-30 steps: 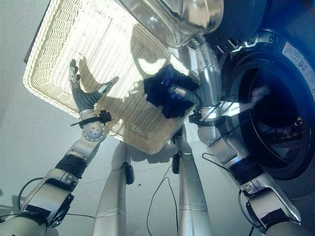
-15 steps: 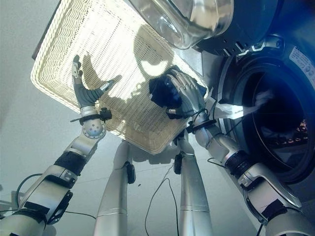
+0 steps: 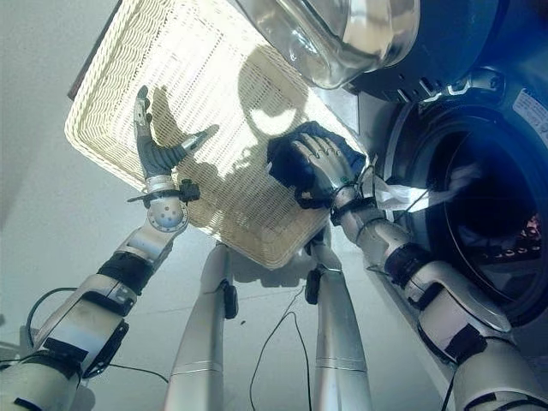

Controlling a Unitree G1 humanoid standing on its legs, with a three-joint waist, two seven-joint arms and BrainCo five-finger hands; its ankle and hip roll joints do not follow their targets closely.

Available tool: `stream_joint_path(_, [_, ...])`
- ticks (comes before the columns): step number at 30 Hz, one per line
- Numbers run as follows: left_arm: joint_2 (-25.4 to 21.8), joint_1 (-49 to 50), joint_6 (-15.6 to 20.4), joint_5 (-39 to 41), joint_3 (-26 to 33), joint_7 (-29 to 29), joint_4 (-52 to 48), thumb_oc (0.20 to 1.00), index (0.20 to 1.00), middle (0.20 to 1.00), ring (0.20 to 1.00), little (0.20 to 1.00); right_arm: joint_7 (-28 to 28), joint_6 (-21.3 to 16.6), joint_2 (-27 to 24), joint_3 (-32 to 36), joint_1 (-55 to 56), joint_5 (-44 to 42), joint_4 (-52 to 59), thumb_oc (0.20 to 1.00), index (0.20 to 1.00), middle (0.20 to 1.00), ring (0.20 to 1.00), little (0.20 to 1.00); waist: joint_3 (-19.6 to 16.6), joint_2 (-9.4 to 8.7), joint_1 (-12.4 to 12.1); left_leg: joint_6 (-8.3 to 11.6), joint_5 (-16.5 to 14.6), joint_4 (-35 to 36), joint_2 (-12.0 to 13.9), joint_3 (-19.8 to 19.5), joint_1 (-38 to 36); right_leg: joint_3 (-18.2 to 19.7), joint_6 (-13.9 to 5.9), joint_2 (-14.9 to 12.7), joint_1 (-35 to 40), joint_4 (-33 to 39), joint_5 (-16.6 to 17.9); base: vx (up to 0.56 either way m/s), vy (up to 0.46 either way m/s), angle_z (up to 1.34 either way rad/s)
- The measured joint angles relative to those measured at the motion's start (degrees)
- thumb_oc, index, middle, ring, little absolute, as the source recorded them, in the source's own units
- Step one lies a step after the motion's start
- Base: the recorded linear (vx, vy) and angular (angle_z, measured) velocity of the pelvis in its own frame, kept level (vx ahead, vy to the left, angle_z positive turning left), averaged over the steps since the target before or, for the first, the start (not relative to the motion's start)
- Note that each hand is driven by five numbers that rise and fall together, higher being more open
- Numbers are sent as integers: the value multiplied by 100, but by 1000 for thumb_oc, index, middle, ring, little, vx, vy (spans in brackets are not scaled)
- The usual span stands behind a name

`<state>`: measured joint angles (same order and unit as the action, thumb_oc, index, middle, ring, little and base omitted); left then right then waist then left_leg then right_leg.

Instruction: Put the clothes into the washing machine.

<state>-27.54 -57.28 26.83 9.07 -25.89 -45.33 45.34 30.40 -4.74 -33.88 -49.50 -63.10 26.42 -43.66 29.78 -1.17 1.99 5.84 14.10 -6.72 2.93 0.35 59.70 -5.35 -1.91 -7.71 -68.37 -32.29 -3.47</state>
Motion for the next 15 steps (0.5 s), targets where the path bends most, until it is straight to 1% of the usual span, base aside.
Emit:
stream_joint_path(3, [12, -63, 3, 75, -11, 38, 82, 1000, 1000, 1000, 1000, 1000, -47, 152, 178, -77, -140, 107, -325, 1000, 1000, 1000, 1000, 1000, -4, 7, 6, 3, 7, -8, -4, -30, -2, -31, 0, -12, 22, 0, 0, 0, 0, 0])
stream_joint_path(5, [17, -130, 10, 78, -11, 47, 152, 1000, 1000, 1000, 1000, 1000, -124, 439, 363, -74, -253, 241, -451, 1000, 1000, 1000, 1000, 1000, -5, 8, 5, 7, 21, -12, -5, -41, -3, -38, 2, -15, 26, -14, 2, 0, 0, 0])
stream_joint_path(8, [31, -141, 14, 78, -12, 50, 152, 1000, 1000, 1000, 1000, 1000, -227, 617, 412, -80, -286, 346, -478, 1000, 1000, 1000, 1000, 1000, -7, 13, 0, 8, 26, -26, -15, -51, -9, -41, 2, -27, 25, -53, 0, 2, 2, 1])
stream_joint_path(9, [37, -139, 30, 78, -13, 49, 152, 1000, 1000, 1000, 1000, 1000, -312, 768, 473, -78, -332, 448, -505, 1000, 1000, 1000, 1000, 1000, -11, 20, -3, 25, 13, -24, -15, -53, -14, -42, 2, -29, 25, -63, 1, 0, 0, 0])
stream_joint_path(12, [74, -146, 46, 79, -45, 49, 150, 1000, 1000, 1000, 1000, 1000, -446, 1031, 652, -93, -458, 630, -706, 1000, 1000, 1000, 1000, 1000, -29, 53, -18, 30, 15, -26, -13, -57, -15, -43, 15, -31, 25, -85, 10, 0, 0, 0])
stream_joint_path(13, [91, -146, 50, 82, -42, 48, 151, 1000, 1000, 1000, 1000, 1000, -460, 1073, 668, -89, -463, 670, -720, 887, 887, 887, 887, 887, -34, 62, -24, 22, 10, -24, -13, -56, -15, -43, 17, -31, 25, -86, 12, 0, 0, 0])
stream_joint_path(14, [91, -146, 50, 82, -42, 48, 151, 1000, 1000, 1000, 1000, 1000, -460, 1073, 668, -89, -463, 670, -720, 887, 887, 887, 887, 887, -34, 62, -24, 22, 10, -24, -13, -56, -15, -43, 17, -31, 25, -86, 12, 0, 0, 0])
stream_joint_path(15, [181, -145, 53, 100, -43, 49, 147, 1000, 1000, 1000, 1000, 1000, -483, 1177, 677, -86, -468, 793, -788, 605, 605, 605, 605, 605, -58, 98, -74, 17, 6, -22, -11, -55, -18, -43, 21, -30, 25, -85, 14, 0, 0, 0])
